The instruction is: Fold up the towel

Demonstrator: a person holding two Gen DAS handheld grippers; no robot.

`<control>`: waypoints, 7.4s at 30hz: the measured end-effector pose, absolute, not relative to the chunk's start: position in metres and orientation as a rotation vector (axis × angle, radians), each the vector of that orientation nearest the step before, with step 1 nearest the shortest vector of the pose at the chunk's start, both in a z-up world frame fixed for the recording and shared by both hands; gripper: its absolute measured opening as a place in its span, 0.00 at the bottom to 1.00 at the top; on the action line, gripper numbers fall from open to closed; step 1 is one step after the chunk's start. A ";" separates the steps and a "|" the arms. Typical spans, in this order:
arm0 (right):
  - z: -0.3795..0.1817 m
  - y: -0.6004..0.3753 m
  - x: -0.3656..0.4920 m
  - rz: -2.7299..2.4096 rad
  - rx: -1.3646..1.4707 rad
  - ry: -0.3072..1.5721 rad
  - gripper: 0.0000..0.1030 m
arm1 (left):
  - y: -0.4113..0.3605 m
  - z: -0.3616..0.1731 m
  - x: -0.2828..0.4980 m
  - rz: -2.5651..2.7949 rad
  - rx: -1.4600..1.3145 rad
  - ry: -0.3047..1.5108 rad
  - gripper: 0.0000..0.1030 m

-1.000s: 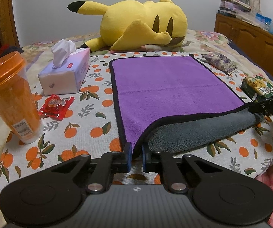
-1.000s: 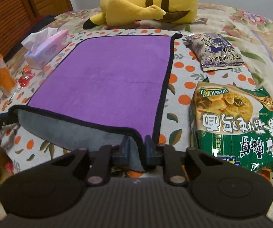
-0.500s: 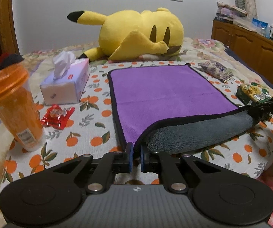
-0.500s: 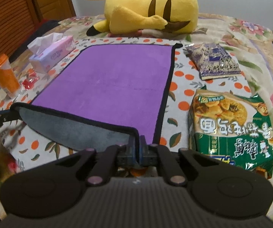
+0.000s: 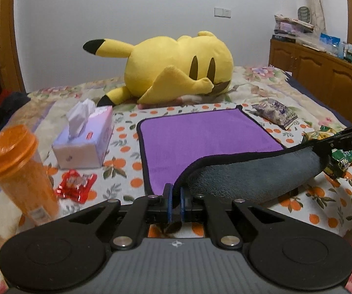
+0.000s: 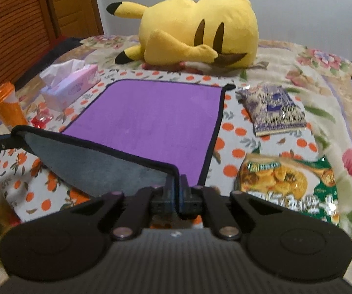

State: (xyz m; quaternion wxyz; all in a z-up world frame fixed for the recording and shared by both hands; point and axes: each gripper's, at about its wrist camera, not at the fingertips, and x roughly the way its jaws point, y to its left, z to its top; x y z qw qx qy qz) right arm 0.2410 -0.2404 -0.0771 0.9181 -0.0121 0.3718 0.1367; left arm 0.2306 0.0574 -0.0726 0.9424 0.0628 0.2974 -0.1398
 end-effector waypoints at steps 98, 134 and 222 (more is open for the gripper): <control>-0.100 -0.219 0.426 0.098 -0.165 0.627 0.10 | 0.028 -0.105 0.451 -0.139 0.205 0.657 0.13; -0.084 -0.201 0.314 0.151 -0.063 0.628 0.74 | 0.019 -0.083 0.344 -0.200 0.224 0.670 0.86; 0.017 -0.208 0.080 0.098 0.022 0.426 1.00 | 0.014 0.029 0.089 -0.182 0.195 0.546 1.00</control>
